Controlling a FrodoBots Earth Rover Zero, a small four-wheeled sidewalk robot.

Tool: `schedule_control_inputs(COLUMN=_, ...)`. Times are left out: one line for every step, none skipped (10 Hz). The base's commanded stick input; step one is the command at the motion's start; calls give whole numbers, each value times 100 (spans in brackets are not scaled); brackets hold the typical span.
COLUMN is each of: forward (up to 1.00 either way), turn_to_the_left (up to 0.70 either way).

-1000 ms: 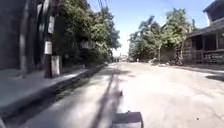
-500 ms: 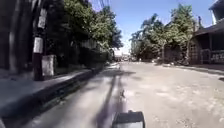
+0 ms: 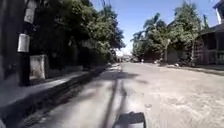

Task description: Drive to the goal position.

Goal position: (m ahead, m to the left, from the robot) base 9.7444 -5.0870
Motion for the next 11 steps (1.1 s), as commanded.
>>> schedule_control_inputs(forward=100, turn_to_the_left=-2)
schedule_control_inputs(forward=100, turn_to_the_left=-2)
schedule_control_inputs(forward=100, turn_to_the_left=-2)
schedule_control_inputs(forward=100, turn_to_the_left=-2)
schedule_control_inputs(forward=100, turn_to_the_left=-2)
schedule_control_inputs(forward=100, turn_to_the_left=-2)
schedule_control_inputs(forward=100, turn_to_the_left=-2)
schedule_control_inputs(forward=100, turn_to_the_left=-6)
schedule_control_inputs(forward=100, turn_to_the_left=-26)
schedule_control_inputs(forward=100, turn_to_the_left=-33)
schedule_control_inputs(forward=100, turn_to_the_left=-33)
